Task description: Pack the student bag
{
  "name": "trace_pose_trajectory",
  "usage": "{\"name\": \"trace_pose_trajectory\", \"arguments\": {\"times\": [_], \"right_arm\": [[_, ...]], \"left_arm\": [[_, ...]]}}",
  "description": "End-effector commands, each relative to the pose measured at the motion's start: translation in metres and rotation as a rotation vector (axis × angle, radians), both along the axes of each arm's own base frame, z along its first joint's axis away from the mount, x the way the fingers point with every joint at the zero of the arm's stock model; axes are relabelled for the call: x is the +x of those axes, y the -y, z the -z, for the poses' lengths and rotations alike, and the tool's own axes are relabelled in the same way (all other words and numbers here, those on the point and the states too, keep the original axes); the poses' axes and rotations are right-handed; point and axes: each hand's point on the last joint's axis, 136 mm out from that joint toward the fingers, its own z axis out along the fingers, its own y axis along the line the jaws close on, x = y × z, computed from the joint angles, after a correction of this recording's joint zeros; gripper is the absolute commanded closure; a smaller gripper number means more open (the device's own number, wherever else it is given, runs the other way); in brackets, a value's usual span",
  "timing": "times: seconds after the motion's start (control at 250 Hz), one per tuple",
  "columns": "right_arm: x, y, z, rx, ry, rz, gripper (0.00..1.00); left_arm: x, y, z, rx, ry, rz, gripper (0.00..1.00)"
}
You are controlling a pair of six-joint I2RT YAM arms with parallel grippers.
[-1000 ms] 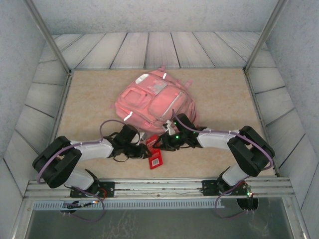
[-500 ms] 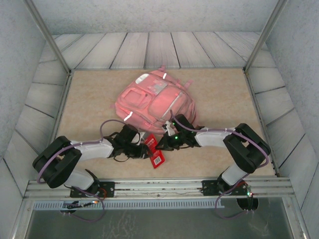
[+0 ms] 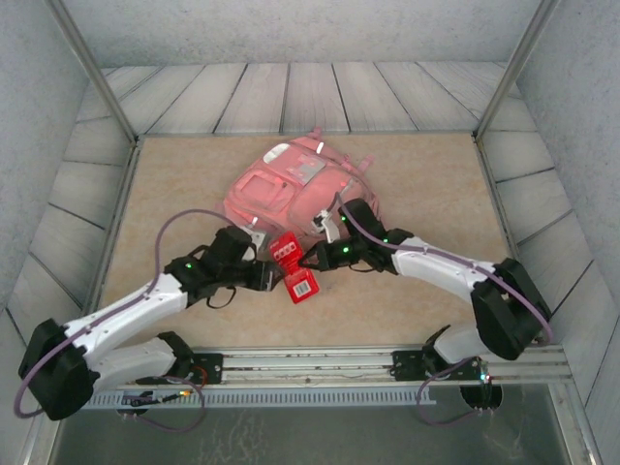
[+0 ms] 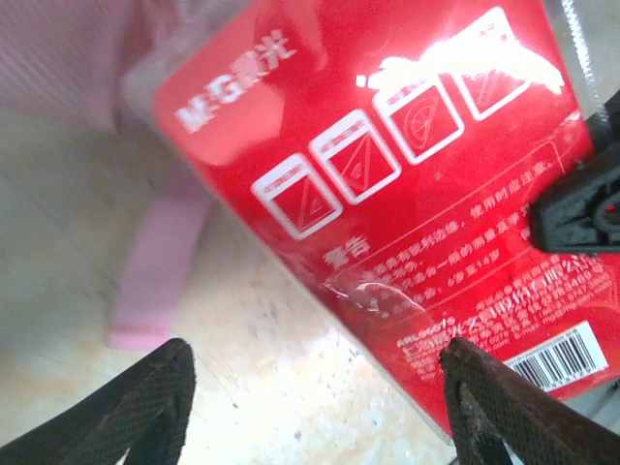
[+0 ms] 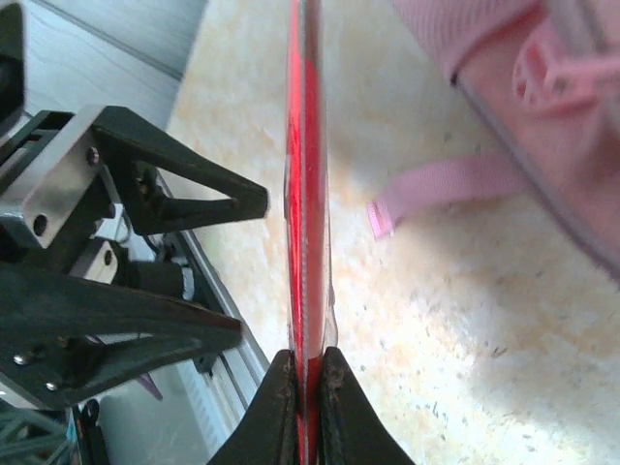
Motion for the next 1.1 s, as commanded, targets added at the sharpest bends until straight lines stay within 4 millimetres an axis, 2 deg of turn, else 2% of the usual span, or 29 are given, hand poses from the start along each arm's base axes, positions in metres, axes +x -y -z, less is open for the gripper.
{"name": "trace_pose_trajectory", "arguments": {"times": [0.0, 0.156, 0.308, 0.464, 0.552, 0.691, 0.871, 1.095], "right_arm": [[0.028, 0.017, -0.038, 0.092, 0.120, 0.112, 0.99], [0.069, 0.067, -0.070, 0.135, 0.190, 0.309, 1.00], [0.093, 0.127, -0.078, 0.006, 0.239, 0.504, 1.00], [0.093, 0.190, -0.075, -0.255, 0.280, 0.694, 1.00], [0.084, 0.214, -0.073, -0.367, 0.280, 0.755, 1.00], [0.070, 0.228, -0.070, -0.423, 0.272, 0.787, 1.00], [0.057, 0.240, -0.064, -0.471, 0.238, 0.821, 1.00], [0.052, 0.246, -0.062, -0.497, 0.234, 0.834, 1.00]], "left_arm": [[0.014, -0.027, -0.010, 0.148, 0.122, -0.038, 0.30], [0.041, -0.016, -0.039, 0.147, 0.232, -0.020, 0.30], [0.075, 0.004, -0.045, 0.256, 0.268, 0.035, 0.30], [0.104, 0.037, -0.039, 0.356, 0.250, 0.140, 0.35], [0.116, 0.061, -0.035, 0.392, 0.257, 0.209, 0.36], [0.130, 0.104, -0.031, 0.438, 0.295, 0.313, 0.37], [0.132, 0.151, -0.016, 0.453, 0.323, 0.419, 0.38], [0.131, 0.183, 0.002, 0.509, 0.338, 0.487, 0.38]]}}
